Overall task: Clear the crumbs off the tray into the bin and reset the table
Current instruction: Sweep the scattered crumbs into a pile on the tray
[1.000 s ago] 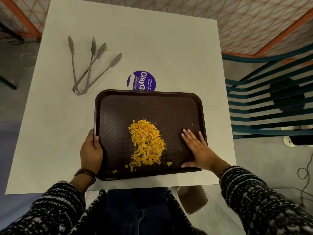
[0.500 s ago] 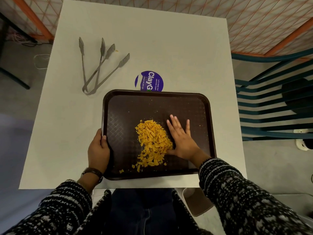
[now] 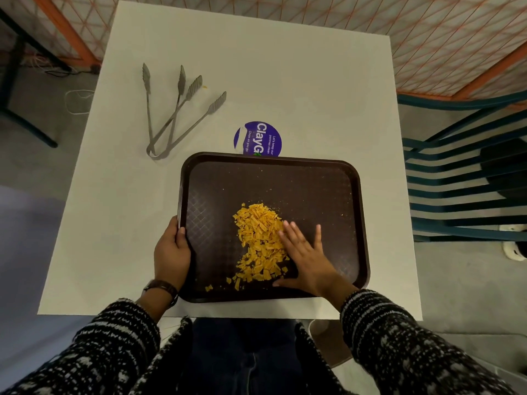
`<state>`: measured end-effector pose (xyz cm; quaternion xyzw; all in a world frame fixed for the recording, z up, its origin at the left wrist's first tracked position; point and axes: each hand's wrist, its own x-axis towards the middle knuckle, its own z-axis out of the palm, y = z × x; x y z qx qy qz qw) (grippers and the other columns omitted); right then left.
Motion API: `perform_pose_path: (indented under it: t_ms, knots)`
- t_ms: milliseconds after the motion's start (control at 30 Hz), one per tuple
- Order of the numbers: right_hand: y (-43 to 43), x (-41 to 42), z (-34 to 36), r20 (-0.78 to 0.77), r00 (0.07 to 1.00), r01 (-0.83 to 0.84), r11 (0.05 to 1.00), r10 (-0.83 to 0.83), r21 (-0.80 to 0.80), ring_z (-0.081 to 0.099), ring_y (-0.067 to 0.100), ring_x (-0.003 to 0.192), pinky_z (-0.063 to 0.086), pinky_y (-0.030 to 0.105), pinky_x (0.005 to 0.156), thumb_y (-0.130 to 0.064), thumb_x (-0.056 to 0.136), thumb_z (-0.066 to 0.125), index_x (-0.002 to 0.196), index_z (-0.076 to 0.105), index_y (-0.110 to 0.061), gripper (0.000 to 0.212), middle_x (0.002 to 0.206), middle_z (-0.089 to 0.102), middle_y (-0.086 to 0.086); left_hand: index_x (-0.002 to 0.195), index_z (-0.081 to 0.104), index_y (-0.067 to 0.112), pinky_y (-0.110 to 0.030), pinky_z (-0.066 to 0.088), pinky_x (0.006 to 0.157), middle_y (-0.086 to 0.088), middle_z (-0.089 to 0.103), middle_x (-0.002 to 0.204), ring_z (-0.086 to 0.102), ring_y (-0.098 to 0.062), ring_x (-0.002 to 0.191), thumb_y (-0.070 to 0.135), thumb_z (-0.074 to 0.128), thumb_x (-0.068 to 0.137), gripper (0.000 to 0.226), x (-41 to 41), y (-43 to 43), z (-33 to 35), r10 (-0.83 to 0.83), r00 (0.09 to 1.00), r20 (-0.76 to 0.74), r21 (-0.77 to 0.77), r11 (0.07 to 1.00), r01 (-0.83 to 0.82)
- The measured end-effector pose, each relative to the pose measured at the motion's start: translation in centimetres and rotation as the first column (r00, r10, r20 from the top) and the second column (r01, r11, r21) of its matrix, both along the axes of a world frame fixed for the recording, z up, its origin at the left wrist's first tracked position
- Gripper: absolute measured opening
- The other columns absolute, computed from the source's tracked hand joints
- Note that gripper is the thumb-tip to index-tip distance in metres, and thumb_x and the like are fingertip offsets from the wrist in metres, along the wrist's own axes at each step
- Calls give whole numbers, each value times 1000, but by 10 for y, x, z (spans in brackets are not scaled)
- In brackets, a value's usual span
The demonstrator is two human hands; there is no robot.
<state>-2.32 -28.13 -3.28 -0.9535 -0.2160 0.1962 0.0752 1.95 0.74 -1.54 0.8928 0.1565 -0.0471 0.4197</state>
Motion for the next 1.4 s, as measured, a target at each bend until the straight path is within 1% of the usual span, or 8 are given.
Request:
perform_pose_path:
  t_ms: [133,333,500,733,833,1000,1267,1400]
  knots:
    - [17,16,-4,42,999,17,999,-19,50,-16,14,143,-28,54,105,-75,77,39,146,-12,-21,102,153,-28,-5,128,49,9,-27,41,81,-12,63,112,55,-21,92,12,35,98,33,-1,1,2,-17,1000,24,-2,1000,17]
    - [24,16,-3,116,991,55,994,-66,95,-9,15,144,-22,57,106,-69,81,42,148,8,-16,91,155,-21,-5,131,47,8,-31,44,90,-13,61,120,57,-26,103,14,36,98,36,1,7,0,16,1000,4,-5,1000,-16]
    - [44,9,0,167,983,-86,993,71,82,-8,18,144,-24,57,106,-72,77,46,148,-3,-18,102,156,-19,-2,130,49,10,-27,42,85,-10,63,116,55,-19,95,13,35,98,35,2,5,5,27,1000,4,-18,999,-27]
    - [70,13,-8,242,955,-196,978,173,72,-7,17,145,-15,57,109,-71,80,40,147,-2,-14,97,156,-19,0,127,50,9,-5,35,68,5,55,101,52,-13,87,11,36,98,33,1,3,14,13,999,32,-17,1000,-12]
    - [67,16,-11,287,952,-138,986,107,90,-3,17,145,-11,58,110,-63,85,41,148,-1,-16,89,157,-15,1,126,50,9,0,34,65,6,56,99,52,-12,85,11,36,98,32,1,4,13,12,1000,27,-11,1000,-12]
    - [60,18,-9,301,953,-29,997,7,69,-4,16,145,-12,59,109,-52,92,36,148,-2,-18,76,157,-14,0,126,50,10,-4,35,66,4,58,98,53,-14,83,12,34,98,32,-1,5,11,13,1000,24,-19,1000,-12]
    - [80,13,2,260,947,-216,973,188,84,-4,16,145,-18,57,109,-72,79,42,148,1,-17,97,157,-15,-2,125,51,12,-5,34,64,5,58,97,52,-13,82,13,34,98,31,1,6,11,13,1000,20,-14,1000,-13]
    - [92,23,-1,237,941,-255,967,242,24,-11,15,144,-17,53,110,-72,79,38,147,6,-14,95,156,2,4,124,51,12,-7,35,65,1,61,99,53,-14,82,13,35,98,31,-1,6,10,26,1000,8,-7,1000,-26]
